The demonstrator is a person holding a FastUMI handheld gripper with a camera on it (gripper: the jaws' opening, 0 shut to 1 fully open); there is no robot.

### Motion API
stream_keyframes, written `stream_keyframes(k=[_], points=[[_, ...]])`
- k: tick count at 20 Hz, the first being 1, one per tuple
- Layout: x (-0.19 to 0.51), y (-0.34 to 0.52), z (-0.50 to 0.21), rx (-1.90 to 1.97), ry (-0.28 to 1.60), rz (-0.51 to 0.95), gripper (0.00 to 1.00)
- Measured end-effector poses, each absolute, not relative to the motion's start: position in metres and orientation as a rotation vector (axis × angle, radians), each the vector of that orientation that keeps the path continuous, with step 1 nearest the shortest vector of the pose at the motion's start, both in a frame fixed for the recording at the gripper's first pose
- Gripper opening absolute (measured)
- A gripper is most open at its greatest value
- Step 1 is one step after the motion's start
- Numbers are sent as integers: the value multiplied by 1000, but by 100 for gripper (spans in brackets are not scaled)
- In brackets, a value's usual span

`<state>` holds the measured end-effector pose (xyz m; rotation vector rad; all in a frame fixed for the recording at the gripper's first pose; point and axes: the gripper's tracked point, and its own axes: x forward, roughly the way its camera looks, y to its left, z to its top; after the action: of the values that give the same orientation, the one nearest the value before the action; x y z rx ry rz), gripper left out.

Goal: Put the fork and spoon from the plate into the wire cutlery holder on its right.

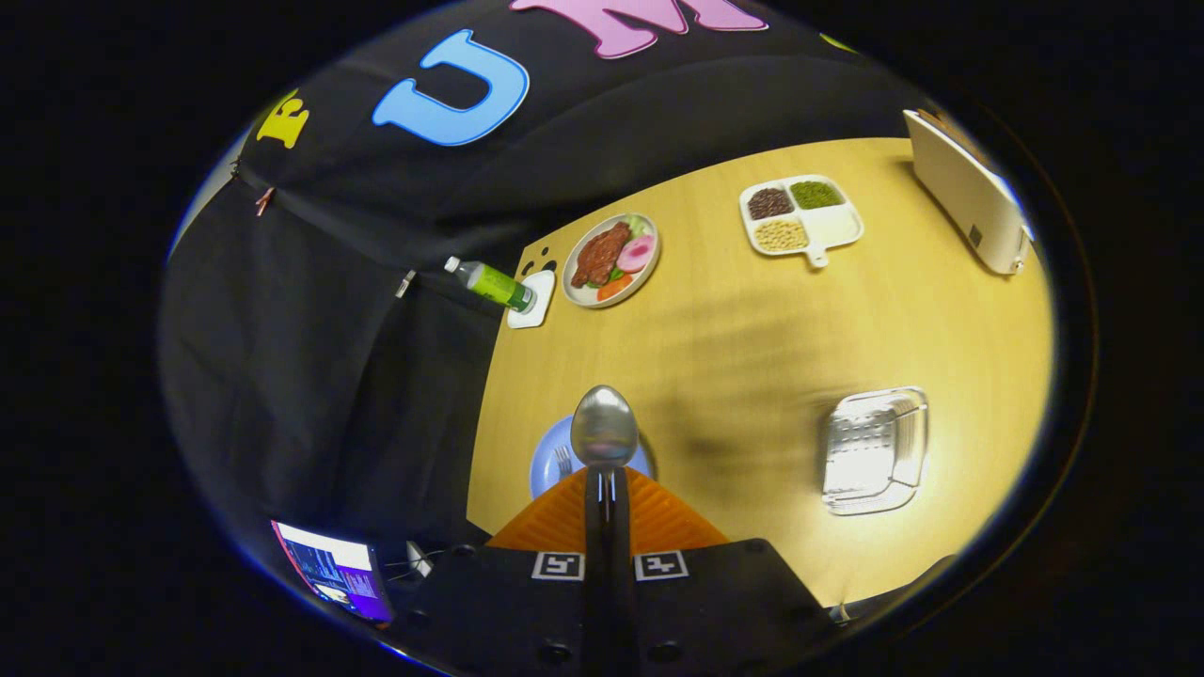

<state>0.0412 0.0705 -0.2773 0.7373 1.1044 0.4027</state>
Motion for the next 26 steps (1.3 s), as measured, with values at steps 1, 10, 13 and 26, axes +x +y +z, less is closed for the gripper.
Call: stream_keyframes(k=[1, 10, 13, 26], points=[[37, 49, -280, 705, 1114, 383, 5], [-3, -41, -348, 452, 1355, 304, 5], [-3, -36, -370, 390, 1442, 323, 5], [21, -31, -417, 232, 1470, 260, 11]])
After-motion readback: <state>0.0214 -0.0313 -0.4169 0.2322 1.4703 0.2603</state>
